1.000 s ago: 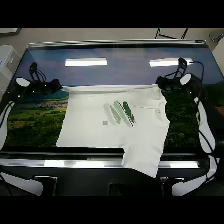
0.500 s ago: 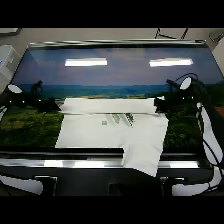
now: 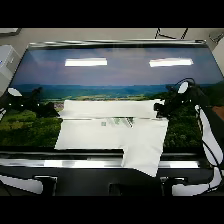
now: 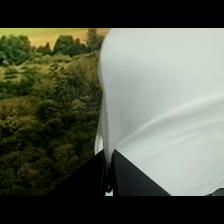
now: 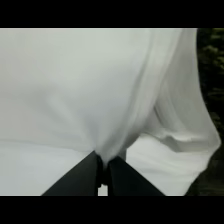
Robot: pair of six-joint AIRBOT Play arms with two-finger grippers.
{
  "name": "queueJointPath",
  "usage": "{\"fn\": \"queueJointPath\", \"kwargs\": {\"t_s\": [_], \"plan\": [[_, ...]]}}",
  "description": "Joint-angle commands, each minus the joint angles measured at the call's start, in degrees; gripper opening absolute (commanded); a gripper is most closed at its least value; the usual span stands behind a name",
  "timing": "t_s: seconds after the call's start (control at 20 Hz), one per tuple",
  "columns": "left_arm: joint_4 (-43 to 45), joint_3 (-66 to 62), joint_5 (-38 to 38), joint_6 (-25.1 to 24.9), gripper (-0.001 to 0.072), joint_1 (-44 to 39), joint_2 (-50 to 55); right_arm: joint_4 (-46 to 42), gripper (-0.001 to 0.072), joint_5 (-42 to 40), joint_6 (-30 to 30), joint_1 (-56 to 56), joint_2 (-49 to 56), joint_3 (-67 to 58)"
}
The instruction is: Fold the clothes and pants, and hang the long-sleeved shirts on hangers.
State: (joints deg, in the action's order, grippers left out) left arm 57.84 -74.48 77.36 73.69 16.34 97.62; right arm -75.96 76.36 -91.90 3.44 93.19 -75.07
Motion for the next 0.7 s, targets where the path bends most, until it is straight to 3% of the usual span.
{"fn": "queueJointPath", "kwargs": {"t_s": [0.0, 0.05, 0.1, 0.15, 0.2, 0.25, 0.45, 0.65], "plan": [[-0.42, 1.70, -1.64, 0.42, 0.0023, -0.20, 1.16, -0.98, 0.0042, 0.00, -1.14, -0.07, 0.04, 1.49], [-1.33, 1.68, -0.94, 0.39, 0.0023, -0.28, 1.66, -0.96, 0.0042, 0.00, -1.16, -0.07, 0.09, 1.53], [-2.71, 1.66, -0.13, 0.31, 0.0055, -0.33, 1.84, -0.74, 0.0101, -0.46, -1.16, -0.07, 0.02, 1.44], [-3.50, 1.38, 0.92, 0.33, 0.0263, -0.20, 1.73, -0.81, 0.0318, -0.13, -1.51, 0.04, -0.11, 0.90], [-3.52, 0.59, 2.82, 0.39, 0.0438, 0.11, 1.49, -0.70, 0.0465, 1.90, -1.27, 0.59, -0.11, -0.63], [-3.32, -0.57, 5.44, 0.35, 0.0451, 0.83, 1.01, -0.63, 0.0505, 5.20, -1.07, 1.95, -0.44, -2.62], [2.73, 0.87, 11.76, 0.85, 0.0450, 5.31, -4.68, -1.05, 0.0520, 16.13, 0.66, 12.09, -4.85, -3.45], [8.07, 20.28, 7.54, -1.95, 0.0443, 6.64, -11.98, -1.22, 0.0543, 15.45, 2.03, 16.70, -12.20, 10.64]]}}
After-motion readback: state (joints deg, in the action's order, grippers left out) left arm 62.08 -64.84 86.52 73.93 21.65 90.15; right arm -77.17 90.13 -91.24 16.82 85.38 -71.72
